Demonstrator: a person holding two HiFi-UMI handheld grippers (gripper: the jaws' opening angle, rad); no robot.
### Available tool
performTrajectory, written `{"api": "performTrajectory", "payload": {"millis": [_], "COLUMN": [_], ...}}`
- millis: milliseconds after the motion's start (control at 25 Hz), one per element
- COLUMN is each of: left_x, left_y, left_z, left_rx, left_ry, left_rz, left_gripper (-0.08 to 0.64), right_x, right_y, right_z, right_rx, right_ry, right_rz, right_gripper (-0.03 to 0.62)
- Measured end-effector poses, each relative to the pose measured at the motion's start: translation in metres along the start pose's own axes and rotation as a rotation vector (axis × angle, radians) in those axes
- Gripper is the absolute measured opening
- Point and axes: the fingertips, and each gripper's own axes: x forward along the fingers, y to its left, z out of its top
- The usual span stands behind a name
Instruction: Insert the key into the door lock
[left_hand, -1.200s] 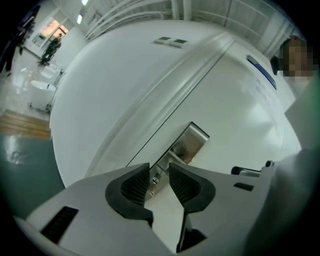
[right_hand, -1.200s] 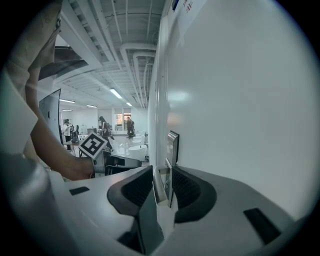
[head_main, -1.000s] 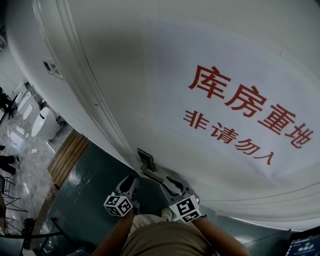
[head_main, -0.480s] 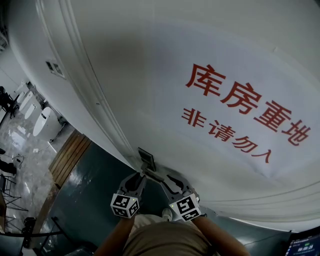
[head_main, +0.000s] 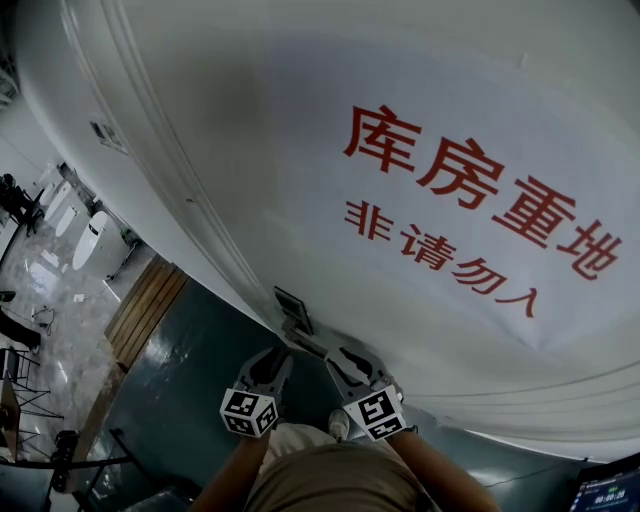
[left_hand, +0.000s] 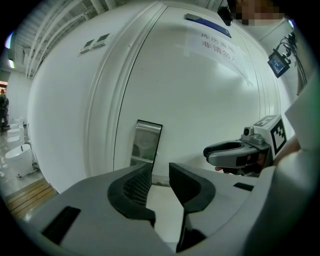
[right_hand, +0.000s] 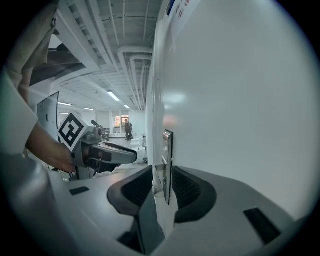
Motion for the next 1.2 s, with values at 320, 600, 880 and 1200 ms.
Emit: {"api": "performTrajectory", "payload": {"millis": [320,600,880,1200], "left_x": [-0.023,-0.052,-0.09,-0.147], "left_y": [-0.007,-0.006,0.003,-0.013], "left_z": [-0.019,-0.03,-0.029,-0.027], "left_rx": [-0.047,-0.058,-0.068,-0.053], "left_ry": [0.009,0.004,-0.033,-0.095], "left_rz": [0.045,0.079,0.13,0.182], "left_gripper": [0.115,0.115,0.115,0.114], "right_x": [-0.007,-0.01,-0.014,-0.037], "right_y": [0.004,0.014,0.034,0.086], "right_z": [-0.019,-0.023,-0.012,-0.003], "right_rx": [0.024,0.033,0.0,-0.028], "right_ry": [0.017,0.018,0.006,-0.012], "right_rz": [0.028,0.037,0.054,0.1], "right_gripper": [0.123,0.123,0.123,0.123]}}
